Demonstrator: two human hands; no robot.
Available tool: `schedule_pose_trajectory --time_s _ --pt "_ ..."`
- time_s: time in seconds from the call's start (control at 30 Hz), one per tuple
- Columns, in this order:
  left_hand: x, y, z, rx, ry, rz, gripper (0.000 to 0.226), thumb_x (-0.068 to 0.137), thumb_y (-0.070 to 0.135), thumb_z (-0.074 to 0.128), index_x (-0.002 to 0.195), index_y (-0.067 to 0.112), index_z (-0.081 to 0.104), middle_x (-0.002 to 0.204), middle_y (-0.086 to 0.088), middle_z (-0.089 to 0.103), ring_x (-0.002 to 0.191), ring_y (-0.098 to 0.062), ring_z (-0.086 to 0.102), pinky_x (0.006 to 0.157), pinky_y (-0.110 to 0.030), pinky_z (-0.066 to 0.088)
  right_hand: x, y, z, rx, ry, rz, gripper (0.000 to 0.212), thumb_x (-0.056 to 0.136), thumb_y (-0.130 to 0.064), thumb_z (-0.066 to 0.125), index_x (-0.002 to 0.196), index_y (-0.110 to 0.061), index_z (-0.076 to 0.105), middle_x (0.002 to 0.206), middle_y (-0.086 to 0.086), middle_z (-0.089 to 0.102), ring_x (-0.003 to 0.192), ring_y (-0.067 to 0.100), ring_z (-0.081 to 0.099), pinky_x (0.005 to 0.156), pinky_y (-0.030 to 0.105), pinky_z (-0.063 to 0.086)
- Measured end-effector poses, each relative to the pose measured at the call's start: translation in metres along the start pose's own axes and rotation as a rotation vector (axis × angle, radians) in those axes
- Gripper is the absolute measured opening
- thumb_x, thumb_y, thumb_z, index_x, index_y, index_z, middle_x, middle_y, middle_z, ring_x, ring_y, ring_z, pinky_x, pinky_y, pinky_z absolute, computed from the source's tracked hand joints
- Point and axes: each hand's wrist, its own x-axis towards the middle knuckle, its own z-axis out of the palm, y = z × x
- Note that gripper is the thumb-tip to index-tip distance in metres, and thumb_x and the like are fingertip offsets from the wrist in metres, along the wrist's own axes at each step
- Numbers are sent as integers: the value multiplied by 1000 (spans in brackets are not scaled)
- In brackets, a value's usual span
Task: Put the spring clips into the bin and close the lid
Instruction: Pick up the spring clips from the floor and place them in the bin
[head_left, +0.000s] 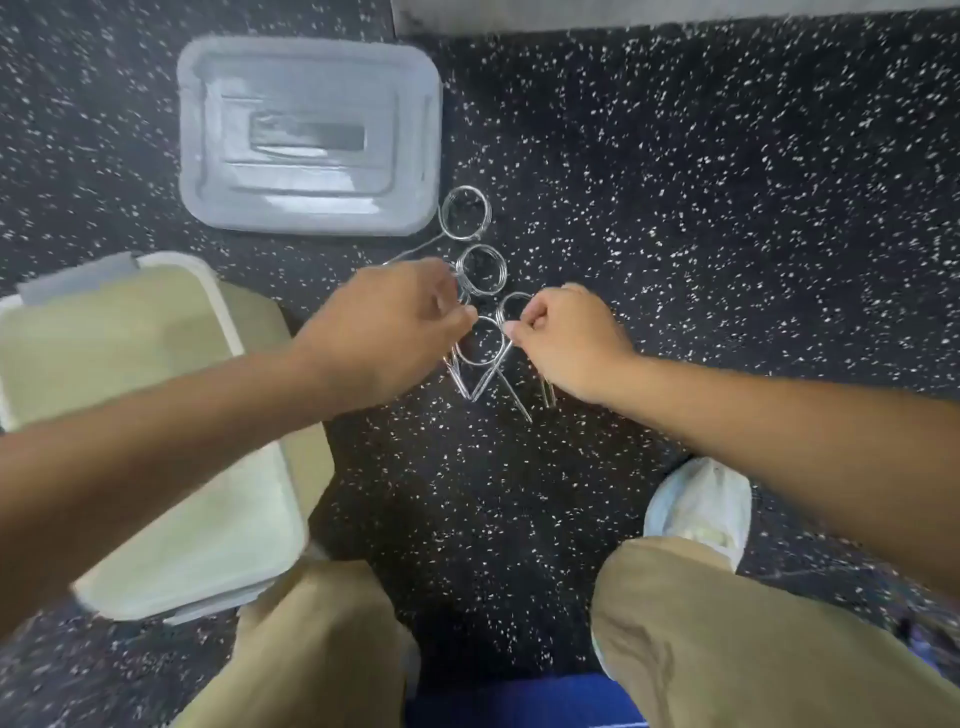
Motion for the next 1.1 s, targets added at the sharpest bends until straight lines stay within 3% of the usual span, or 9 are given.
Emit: schedule_pose_trajectory --time_s 0.13,0.3,0.47,0.63,0.83,0.93,1.03,1.1 --pt "38 -17 14 344 58 197 31 98 38 54 123 21 61 122 -5 61 104 -28 60 89 -42 51 16 4 14 -76 44 -113 36 89 -53 65 76 -20 71 89 -3 59 84 18 59 71 34 47" --pt "79 -29 37 530 100 309 38 98 27 54 134 14 57 131 -7 60 121 -31 54 94 -47 50 28 12 27 -134 60 -122 37 86 -50 69 68 -17 69 76 -5 61 70 19 61 59 30 44" --pt "102 -35 53 742 106 436 35 97 34 52 123 15 65 116 -4 67 113 -30 53 93 -48 50 31 19 30 -80 65 -161 32 88 -41 69 65 -21 62 78 -8 56 70 17 59 59 31 43" --pt "114 -26 52 781 21 440 36 99 44 48 114 16 65 111 -3 65 110 -27 56 87 -41 51 27 27 19 14 -53 -202 28 93 -40 66 74 -19 62 88 -7 53 75 18 61 71 40 54" --pt "117 -22 53 807 81 437 15 99 17 59 113 18 64 114 -1 67 109 -26 60 85 -40 57 24 41 2 165 -105 -100 26 100 -31 56 81 -14 58 90 -6 47 60 6 42 56 18 33" --pt "108 -22 43 683 134 439 11 101 17 54 109 17 63 105 -2 68 97 -25 65 78 -41 58 20 46 -5 209 -102 -69 25 104 -28 50 87 -11 57 95 -6 48 58 3 42 54 16 34" --pt "87 -18 24 516 153 378 21 104 31 46 102 17 61 98 -2 67 83 -23 63 74 -41 56 11 49 -16 197 -87 -52 26 105 -31 45 91 -14 58 89 -5 54 61 8 45 56 23 35" --pt "68 -16 10 434 154 323 19 101 34 46 85 25 54 86 3 61 74 -20 56 66 -37 49 6 47 -21 229 -73 -37 27 105 -33 44 93 -15 59 84 5 64 60 20 53 55 32 41"
